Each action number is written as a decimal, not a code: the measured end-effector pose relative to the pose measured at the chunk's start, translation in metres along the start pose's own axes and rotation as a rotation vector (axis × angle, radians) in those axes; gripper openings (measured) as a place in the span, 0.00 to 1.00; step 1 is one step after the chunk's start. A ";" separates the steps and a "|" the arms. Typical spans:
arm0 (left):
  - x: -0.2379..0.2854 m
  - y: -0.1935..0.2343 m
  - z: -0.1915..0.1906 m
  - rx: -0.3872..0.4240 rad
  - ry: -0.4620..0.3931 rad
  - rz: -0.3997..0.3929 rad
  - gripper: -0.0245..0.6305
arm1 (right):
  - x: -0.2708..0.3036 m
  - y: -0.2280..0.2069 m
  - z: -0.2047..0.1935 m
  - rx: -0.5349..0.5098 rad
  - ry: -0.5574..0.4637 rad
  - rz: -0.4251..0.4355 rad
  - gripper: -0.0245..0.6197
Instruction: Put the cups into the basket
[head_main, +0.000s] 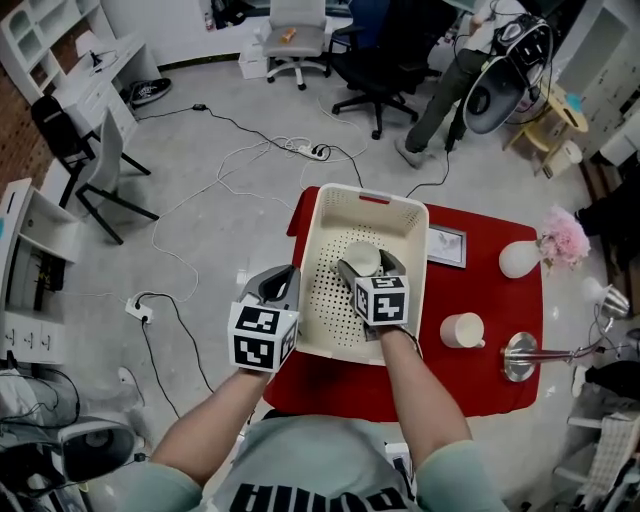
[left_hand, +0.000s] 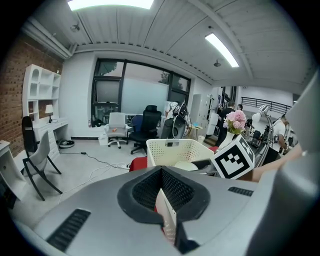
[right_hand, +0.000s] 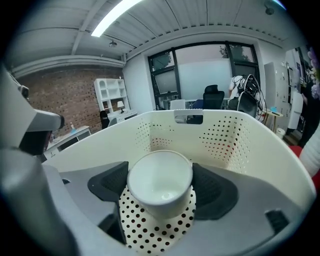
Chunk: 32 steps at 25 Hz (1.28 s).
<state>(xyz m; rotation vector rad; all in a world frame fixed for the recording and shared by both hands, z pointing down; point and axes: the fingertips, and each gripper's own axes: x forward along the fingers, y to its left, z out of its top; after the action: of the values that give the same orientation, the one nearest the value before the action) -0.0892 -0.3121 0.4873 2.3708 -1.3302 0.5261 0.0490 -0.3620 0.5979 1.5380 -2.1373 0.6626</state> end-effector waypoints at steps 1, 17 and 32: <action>-0.001 -0.001 -0.001 0.000 0.000 -0.002 0.04 | -0.001 0.000 -0.001 -0.006 0.005 0.000 0.63; -0.016 -0.026 0.010 0.017 -0.050 -0.030 0.04 | -0.045 0.016 0.045 -0.107 -0.101 0.017 0.63; -0.032 -0.079 0.026 0.070 -0.117 -0.114 0.04 | -0.153 0.032 0.099 -0.171 -0.286 -0.025 0.34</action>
<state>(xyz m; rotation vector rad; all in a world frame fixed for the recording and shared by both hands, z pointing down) -0.0332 -0.2633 0.4388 2.5517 -1.2333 0.4128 0.0577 -0.2976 0.4248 1.6423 -2.3061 0.2538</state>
